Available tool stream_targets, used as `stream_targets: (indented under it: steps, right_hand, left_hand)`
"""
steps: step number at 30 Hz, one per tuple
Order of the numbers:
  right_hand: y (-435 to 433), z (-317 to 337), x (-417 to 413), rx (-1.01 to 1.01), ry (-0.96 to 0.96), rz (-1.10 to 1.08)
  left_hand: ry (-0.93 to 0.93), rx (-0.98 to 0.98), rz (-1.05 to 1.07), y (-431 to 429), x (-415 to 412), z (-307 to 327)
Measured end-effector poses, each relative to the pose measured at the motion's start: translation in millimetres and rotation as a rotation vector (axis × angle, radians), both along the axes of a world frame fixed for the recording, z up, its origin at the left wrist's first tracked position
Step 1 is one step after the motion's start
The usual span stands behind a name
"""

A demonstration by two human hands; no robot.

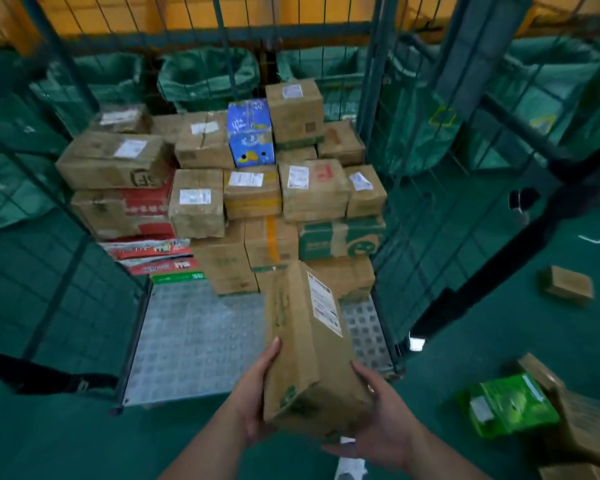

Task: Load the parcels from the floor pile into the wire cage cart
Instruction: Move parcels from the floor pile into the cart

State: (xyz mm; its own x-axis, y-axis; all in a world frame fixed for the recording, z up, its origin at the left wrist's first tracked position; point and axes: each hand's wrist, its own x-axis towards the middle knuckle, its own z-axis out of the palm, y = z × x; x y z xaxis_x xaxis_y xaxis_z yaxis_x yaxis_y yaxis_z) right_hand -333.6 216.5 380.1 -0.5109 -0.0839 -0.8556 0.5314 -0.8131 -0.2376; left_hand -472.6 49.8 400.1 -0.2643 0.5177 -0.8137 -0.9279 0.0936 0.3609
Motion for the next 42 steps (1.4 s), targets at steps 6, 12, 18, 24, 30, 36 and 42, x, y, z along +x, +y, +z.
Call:
stream_targets:
  steps: [6,12,18,24,30,36,42]
  right_hand:
    - [76,-12,-80,0.092,0.059,0.014]
    - [126,-18,-177,0.303,0.163,0.054]
    - [137,-16,-255,0.362,0.162,-0.026]
    - [143,-23,-341,0.442,0.158,-0.14]
    - [163,-14,-419,0.598,0.126,-0.343]
    - [208,-12,-476,0.73,0.034,-0.353]
    - [264,-60,-527,0.857,-0.122,-0.08]
  left_hand:
    - [0.156,-0.321,-0.1,85,-68,6]
    - [0.269,-0.373,-0.133,139,-134,12]
    - [0.2,-0.35,-0.107,154,-208,7]
    - [0.178,-0.286,-0.213,157,-292,-14]
    - [0.155,-0.114,-0.115,196,-377,-13]
    - [0.251,-0.031,0.008,263,-427,-8]
    - [0.24,-0.129,0.294,311,-448,-32]
